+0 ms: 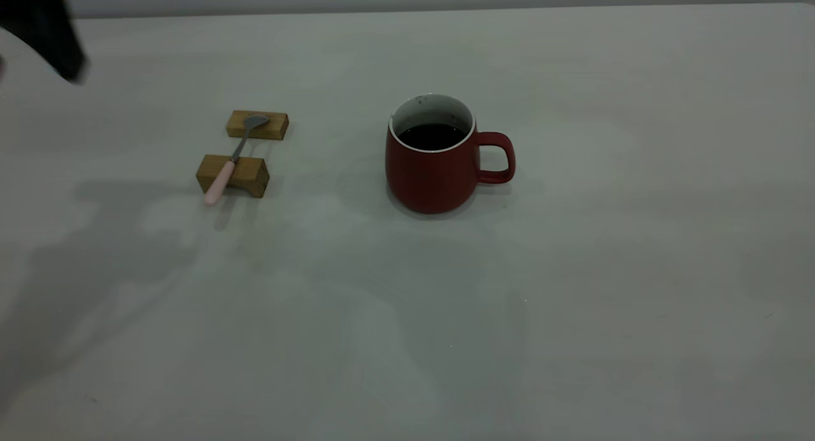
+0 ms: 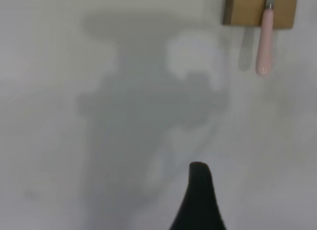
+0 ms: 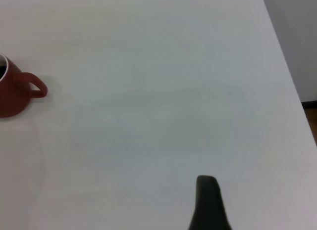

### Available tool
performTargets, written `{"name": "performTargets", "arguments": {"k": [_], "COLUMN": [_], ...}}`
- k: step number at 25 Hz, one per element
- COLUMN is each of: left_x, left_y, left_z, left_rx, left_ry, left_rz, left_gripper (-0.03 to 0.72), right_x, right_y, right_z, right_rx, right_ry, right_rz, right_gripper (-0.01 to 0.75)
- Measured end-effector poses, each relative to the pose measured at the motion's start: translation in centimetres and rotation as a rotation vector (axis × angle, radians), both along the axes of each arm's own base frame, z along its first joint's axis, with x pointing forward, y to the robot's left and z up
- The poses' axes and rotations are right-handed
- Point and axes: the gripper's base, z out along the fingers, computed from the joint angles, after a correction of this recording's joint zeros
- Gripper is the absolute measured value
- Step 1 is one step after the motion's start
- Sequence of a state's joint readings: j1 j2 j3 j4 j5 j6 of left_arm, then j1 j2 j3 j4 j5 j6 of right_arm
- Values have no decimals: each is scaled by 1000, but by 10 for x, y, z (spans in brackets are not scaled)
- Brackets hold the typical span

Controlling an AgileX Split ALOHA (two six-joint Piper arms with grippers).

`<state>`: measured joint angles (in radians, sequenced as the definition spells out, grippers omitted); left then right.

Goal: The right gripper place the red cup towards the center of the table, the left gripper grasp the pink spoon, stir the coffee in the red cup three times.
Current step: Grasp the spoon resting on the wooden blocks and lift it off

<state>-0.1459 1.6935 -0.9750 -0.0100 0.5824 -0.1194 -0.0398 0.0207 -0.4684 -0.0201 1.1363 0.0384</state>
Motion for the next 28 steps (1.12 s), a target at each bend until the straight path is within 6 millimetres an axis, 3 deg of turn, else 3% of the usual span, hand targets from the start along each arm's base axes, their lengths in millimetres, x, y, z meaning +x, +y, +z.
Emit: {"name": "performTargets", "arguments": {"k": [6,13,23,28], "left_x": [21,39,57,58], "left_y": [-22,-36,-51,-52], "left_z": [-62,-111,-147,-159], "left_rx": [13,22,27,24], "left_ry": [110,166,183,196], "left_rz": [-35,-56,-84,-78], "left_gripper": [677,666,619,526], "right_x": [0,0,0,0], "right_y": [0,0,0,0], "right_z": [0,0,0,0], "right_rx": [0,0,0,-1], "right_ry": [0,0,-1,-1], "right_rz": [0,0,0,1], "right_gripper": [592,592,592,592]}}
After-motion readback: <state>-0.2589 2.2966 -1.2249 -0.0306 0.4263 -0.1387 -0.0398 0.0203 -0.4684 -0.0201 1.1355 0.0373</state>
